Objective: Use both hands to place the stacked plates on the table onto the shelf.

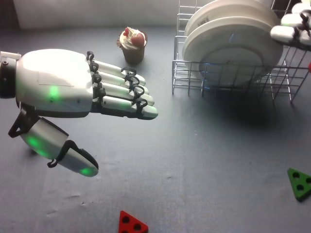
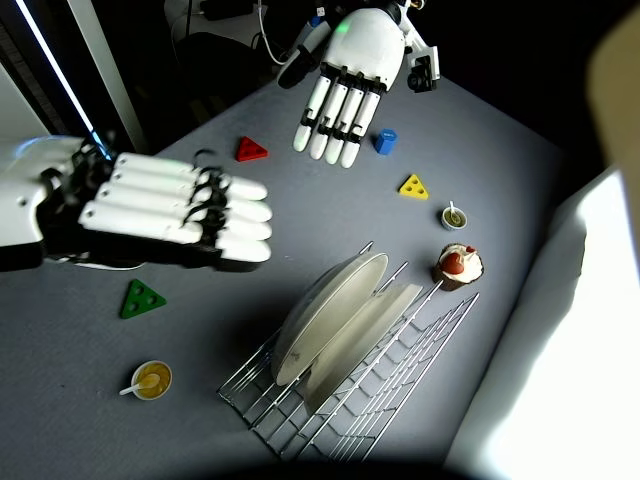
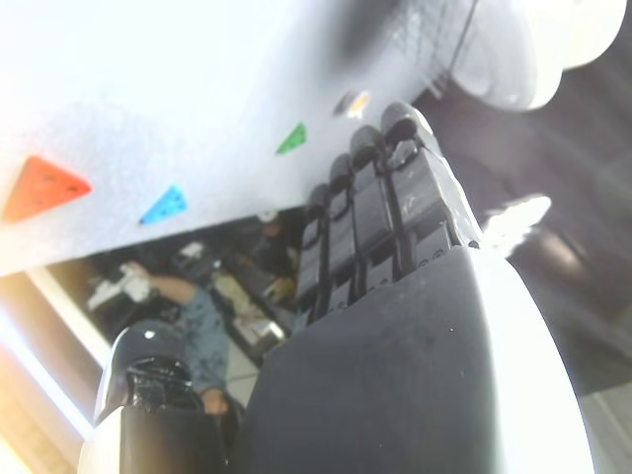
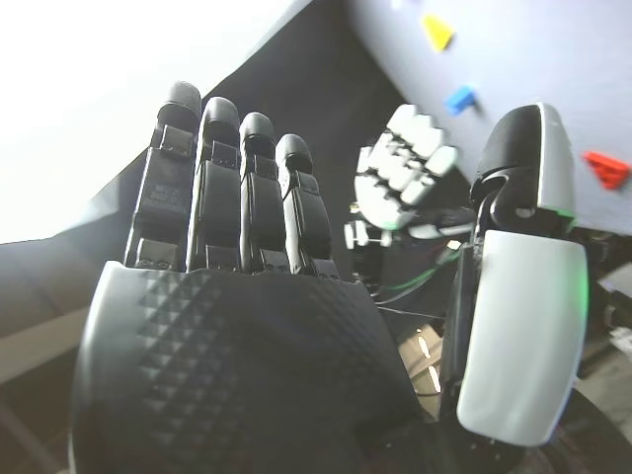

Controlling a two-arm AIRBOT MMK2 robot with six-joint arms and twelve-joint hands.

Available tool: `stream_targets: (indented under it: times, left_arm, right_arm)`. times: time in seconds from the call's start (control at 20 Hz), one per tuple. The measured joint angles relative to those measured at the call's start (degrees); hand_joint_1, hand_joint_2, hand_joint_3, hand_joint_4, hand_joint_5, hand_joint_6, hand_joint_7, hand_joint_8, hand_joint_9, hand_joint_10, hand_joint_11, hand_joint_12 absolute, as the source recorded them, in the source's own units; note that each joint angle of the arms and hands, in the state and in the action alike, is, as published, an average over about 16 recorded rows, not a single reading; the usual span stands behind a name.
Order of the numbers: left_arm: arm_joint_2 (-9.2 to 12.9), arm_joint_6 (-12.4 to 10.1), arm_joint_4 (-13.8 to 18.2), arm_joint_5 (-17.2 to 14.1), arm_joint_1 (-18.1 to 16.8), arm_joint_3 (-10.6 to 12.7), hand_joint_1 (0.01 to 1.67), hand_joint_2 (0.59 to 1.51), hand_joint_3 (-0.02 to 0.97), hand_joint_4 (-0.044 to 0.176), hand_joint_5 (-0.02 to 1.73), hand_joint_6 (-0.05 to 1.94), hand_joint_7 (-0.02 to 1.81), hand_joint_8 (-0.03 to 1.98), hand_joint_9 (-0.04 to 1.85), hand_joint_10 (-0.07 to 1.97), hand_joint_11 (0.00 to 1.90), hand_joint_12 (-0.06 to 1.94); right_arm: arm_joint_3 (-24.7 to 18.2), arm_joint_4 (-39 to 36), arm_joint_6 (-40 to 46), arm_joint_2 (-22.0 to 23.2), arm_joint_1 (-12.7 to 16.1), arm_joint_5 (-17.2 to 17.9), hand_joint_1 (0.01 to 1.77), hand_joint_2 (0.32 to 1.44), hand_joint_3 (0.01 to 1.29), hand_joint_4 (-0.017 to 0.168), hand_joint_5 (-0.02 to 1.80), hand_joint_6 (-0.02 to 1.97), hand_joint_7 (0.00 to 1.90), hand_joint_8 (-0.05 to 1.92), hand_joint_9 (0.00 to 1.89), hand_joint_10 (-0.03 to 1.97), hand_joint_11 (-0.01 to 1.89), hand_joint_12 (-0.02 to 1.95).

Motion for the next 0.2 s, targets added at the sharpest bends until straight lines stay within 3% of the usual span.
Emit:
stream_targets:
  times: [0.2]
  left_arm:
    - [0.04,-0.22,0.06,0.39,0.06,-0.18,0.10,1.092,-0.001,0.002,0.12,0.00,0.17,0.00,0.20,0.01,0.19,0.01]
  right_arm:
    - [-0.77,-0.81,1.01,1.40,-4.17,3.22,0.77,0.90,0.01,0.004,0.22,0.02,0.29,0.02,0.33,0.01,0.35,0.01]
